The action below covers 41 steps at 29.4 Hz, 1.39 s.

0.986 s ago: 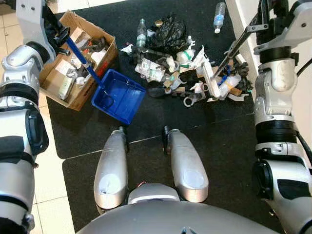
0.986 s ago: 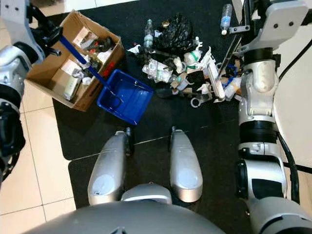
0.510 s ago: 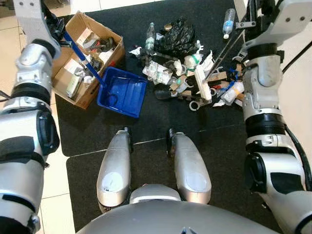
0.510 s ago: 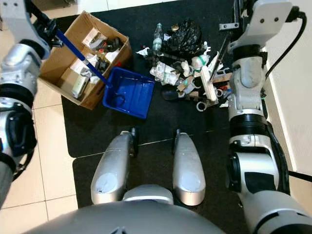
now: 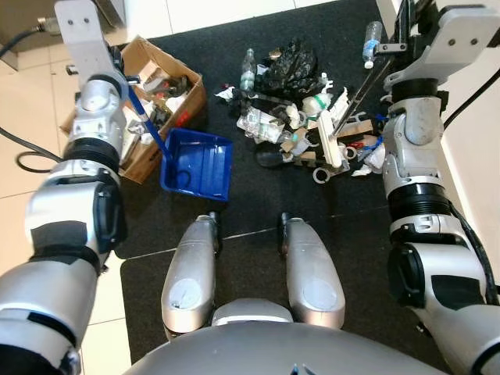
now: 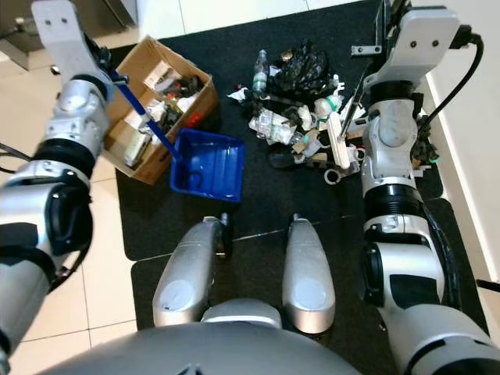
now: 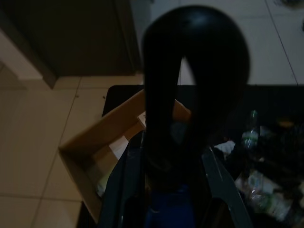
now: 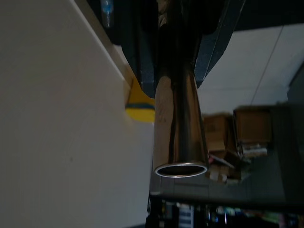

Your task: Sweep floor

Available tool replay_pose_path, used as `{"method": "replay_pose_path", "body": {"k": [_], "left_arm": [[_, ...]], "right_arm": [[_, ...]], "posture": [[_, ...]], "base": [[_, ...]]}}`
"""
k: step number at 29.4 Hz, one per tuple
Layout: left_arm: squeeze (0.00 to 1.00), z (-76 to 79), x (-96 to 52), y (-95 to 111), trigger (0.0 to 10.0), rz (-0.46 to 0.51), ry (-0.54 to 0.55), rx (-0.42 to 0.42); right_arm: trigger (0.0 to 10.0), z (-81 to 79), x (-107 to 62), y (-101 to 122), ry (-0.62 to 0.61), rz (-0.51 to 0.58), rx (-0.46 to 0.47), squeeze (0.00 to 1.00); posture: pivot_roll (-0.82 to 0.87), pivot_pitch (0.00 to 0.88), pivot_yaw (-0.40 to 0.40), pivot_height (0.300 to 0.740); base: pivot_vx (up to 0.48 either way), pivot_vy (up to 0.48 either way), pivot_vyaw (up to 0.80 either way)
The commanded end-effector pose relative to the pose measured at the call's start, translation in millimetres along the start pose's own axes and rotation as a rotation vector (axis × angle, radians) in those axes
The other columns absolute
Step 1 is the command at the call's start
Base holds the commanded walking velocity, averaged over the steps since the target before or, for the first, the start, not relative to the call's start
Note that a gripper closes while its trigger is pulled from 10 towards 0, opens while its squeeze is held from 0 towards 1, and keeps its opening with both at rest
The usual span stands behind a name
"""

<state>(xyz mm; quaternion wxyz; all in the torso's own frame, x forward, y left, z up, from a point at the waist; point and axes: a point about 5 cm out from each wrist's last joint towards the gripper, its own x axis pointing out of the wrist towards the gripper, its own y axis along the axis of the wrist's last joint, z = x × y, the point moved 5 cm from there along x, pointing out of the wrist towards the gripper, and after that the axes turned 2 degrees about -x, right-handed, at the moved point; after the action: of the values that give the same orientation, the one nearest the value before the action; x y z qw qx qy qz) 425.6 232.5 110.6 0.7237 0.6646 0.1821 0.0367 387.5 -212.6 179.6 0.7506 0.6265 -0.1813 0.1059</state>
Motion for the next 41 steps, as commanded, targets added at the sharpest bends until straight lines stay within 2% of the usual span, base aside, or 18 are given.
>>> {"method": "replay_pose_path", "body": {"k": [1,5,7,8,9,11,12,14,15,16,17,21,26,28,36,39,41], "left_arm": [[0.00,3.8,-1.5,5,10.0,0.034,0.018,-0.106],[0.00,9.4,-3.0,9,10.0,0.059,0.016,-0.144],[0.00,17.8,-6.7,12,10.0,0.112,-0.010,-0.186],[0.00,25.2,-10.2,9,10.0,0.135,-0.040,-0.180],[0.00,25.2,-10.2,9,10.0,0.135,-0.040,-0.180],[0.00,37.8,-15.9,1,10.0,0.140,-0.093,-0.156],[0.00,42.6,-19.1,-7,10.0,0.134,-0.109,-0.099],[0.00,48.8,-24.0,-22,10.0,0.108,-0.130,-0.040],[0.00,53.8,-29.1,-36,10.0,0.087,-0.144,0.017],[0.00,53.8,-29.1,-36,10.0,0.087,-0.144,0.017],[0.00,57.1,-32.6,-47,10.0,0.058,-0.142,0.039],[0.00,58.0,-34.3,-52,10.0,0.034,-0.131,0.034],[0.00,50.4,-30.1,-50,10.0,0.010,-0.095,0.036],[0.00,46.5,-28.2,-48,10.0,0.008,-0.075,0.060],[0.00,31.6,-22.0,-27,10.0,0.005,-0.054,0.114],[0.00,20.6,-23.3,-14,10.0,0.039,-0.032,0.123],[0.00,18.1,-23.0,-12,10.0,0.047,-0.020,0.129]], "right_arm": [[10.0,4.8,-3.7,-7,-0.008,-0.013,-0.022,0.00],[10.0,5.5,-5.7,-12,-0.013,-0.032,-0.021,0.00],[10.0,7.3,-8.2,-18,-0.029,-0.058,-0.011,0.00],[10.0,8.2,-9.0,-21,-0.038,-0.067,-0.004,0.00],[10.0,8.2,-9.0,-21,-0.038,-0.067,-0.004,0.00],[10.0,8.8,-9.3,-22,-0.047,-0.073,0.001,0.00],[10.0,8.1,-8.9,-23,-0.046,-0.073,0.002,0.00],[10.0,6.8,-8.0,-23,-0.043,-0.073,0.002,0.00],[10.0,5.7,-6.9,-23,-0.041,-0.072,0.002,0.00],[10.0,5.7,-6.9,-23,-0.041,-0.072,0.002,0.00],[10.0,5.2,-5.9,-22,-0.041,-0.070,0.003,0.00],[10.0,4.9,-5.2,-23,-0.041,-0.070,0.003,0.00],[10.0,4.4,-3.7,-22,-0.043,-0.064,0.001,0.00],[10.0,4.8,-3.3,-21,-0.045,-0.062,-0.002,0.00],[10.0,7.8,-4.2,-20,-0.061,-0.049,-0.008,0.00],[10.0,9.0,-6.8,-23,-0.067,-0.055,-0.008,0.00],[10.0,9.0,-7.4,-24,-0.068,-0.059,-0.008,0.00]], "posture": [[0.03,0.101,0.101,0.740],[0.03,0.098,0.099,0.740],[0.03,0.093,0.090,0.740],[0.02,0.090,0.084,0.740],[0.02,0.090,0.084,0.740],[0.03,0.092,0.081,0.740],[0.03,0.091,0.079,0.740],[0.03,0.094,0.076,0.740],[0.03,0.095,0.076,0.740],[0.03,0.095,0.076,0.740],[0.03,0.094,0.074,0.740],[0.03,0.094,0.075,0.740],[0.04,0.092,0.078,0.740],[0.04,0.093,0.082,0.740],[0.04,0.098,0.102,0.740],[0.06,0.100,0.104,0.740],[0.06,0.101,0.103,0.740]], "base": [[0.000,0.000,0.00],[0.000,0.000,0.00],[0.000,0.000,0.00],[0.000,0.000,0.00],[0.000,0.000,0.00],[0.000,0.000,0.00],[0.000,0.000,0.00],[0.000,0.000,0.00],[0.000,0.000,0.00],[0.000,0.000,0.00],[0.000,0.000,0.00],[0.000,0.000,0.00],[0.000,0.000,0.00],[0.000,0.000,0.00],[0.000,0.000,0.00],[0.000,0.000,0.00],[0.000,0.000,0.00]]}}
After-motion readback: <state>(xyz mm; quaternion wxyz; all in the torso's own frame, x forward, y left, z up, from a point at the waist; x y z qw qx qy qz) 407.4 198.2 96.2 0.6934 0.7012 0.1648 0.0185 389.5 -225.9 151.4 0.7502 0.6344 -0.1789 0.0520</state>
